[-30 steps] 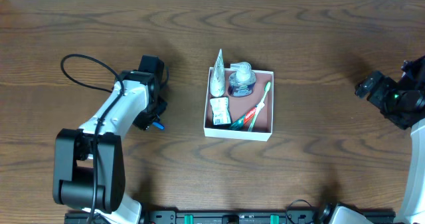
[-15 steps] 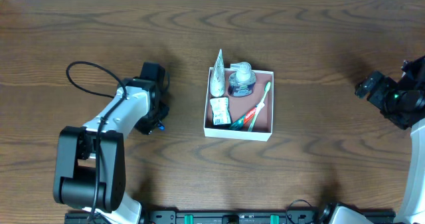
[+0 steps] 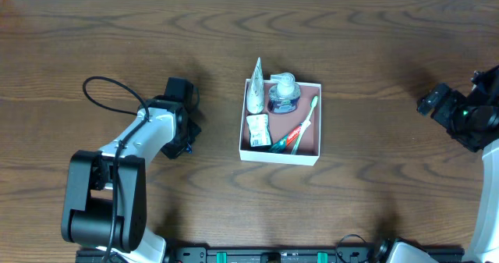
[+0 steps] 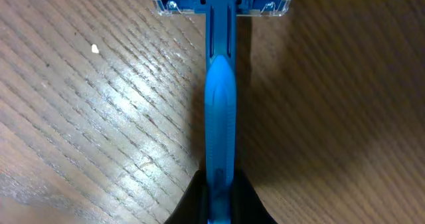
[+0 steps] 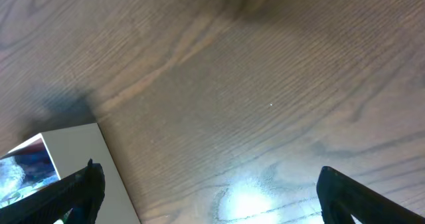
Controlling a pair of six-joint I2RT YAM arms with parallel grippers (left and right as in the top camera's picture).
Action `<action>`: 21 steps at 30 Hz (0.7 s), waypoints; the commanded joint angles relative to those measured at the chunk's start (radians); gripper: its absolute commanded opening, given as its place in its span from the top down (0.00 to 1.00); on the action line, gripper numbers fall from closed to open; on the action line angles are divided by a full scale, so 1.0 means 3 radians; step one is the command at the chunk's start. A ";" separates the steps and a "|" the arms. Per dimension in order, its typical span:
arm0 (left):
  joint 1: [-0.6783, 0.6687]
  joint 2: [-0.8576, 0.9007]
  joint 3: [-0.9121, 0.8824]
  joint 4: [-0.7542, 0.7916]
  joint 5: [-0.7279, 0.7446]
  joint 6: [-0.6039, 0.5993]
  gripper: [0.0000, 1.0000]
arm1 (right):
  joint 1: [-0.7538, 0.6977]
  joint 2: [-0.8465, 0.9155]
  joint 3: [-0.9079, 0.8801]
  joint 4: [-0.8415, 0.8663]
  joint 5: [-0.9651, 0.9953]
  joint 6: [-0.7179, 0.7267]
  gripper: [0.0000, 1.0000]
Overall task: Pack container
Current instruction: 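Move the left gripper to the blue razor and grasp it, then carry the razor into the box and lower it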
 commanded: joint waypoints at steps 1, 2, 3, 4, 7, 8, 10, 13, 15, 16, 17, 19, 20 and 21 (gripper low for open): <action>0.0011 0.0062 -0.0097 -0.0010 0.0032 0.0212 0.94 | -0.0019 -0.0045 0.0029 -0.0001 0.0005 0.0031 0.01; 0.0011 0.0055 -0.0085 -0.0011 0.0034 0.0261 0.94 | -0.0019 -0.0045 0.0029 -0.0001 0.0005 0.0032 0.01; 0.0011 0.0048 -0.0070 -0.0014 0.0037 0.0315 0.94 | -0.0019 -0.0045 0.0029 -0.0001 0.0005 0.0031 0.01; 0.0011 0.0028 -0.0046 -0.0027 0.0064 0.0389 0.94 | -0.0019 -0.0045 0.0029 -0.0001 0.0005 0.0032 0.01; 0.0011 -0.0067 0.0039 -0.0027 0.0259 0.0703 0.94 | -0.0019 -0.0045 0.0029 -0.0001 0.0005 0.0032 0.01; 0.0011 -0.0130 0.0075 -0.0027 0.0348 0.0837 0.94 | -0.0019 -0.0045 0.0029 -0.0001 0.0005 0.0031 0.01; 0.0011 -0.0291 0.0141 -0.0028 0.0528 0.1057 0.94 | -0.0019 -0.0045 0.0029 -0.0001 0.0005 0.0031 0.01; 0.0004 -0.0618 0.0228 -0.0032 0.0816 0.1342 0.94 | -0.0019 -0.0045 0.0029 -0.0001 0.0005 0.0031 0.02; -0.0022 -0.0863 0.0277 -0.0058 0.0937 0.1434 0.94 | -0.0019 -0.0045 0.0029 -0.0001 0.0005 0.0031 0.01; -0.0052 -0.1016 0.0296 -0.0067 0.0989 0.1475 0.94 | -0.0019 -0.0045 0.0029 -0.0001 0.0005 0.0031 0.01; -0.0086 -0.1156 0.0306 -0.0070 0.1025 0.1498 0.94 | -0.0019 -0.0045 0.0029 -0.0001 0.0005 0.0032 0.01; -0.0198 -0.1464 0.0315 -0.0066 0.1043 0.1504 0.94 | -0.0019 -0.0045 0.0029 -0.0001 0.0005 0.0031 0.01; -0.0264 -0.1602 0.0317 -0.0060 0.1043 0.1504 0.94 | -0.0019 -0.0045 0.0029 -0.0001 0.0005 0.0031 0.01; -0.0341 -0.1741 0.0318 -0.0050 0.1041 0.1504 0.94 | -0.0019 -0.0045 0.0029 -0.0001 0.0005 0.0031 0.01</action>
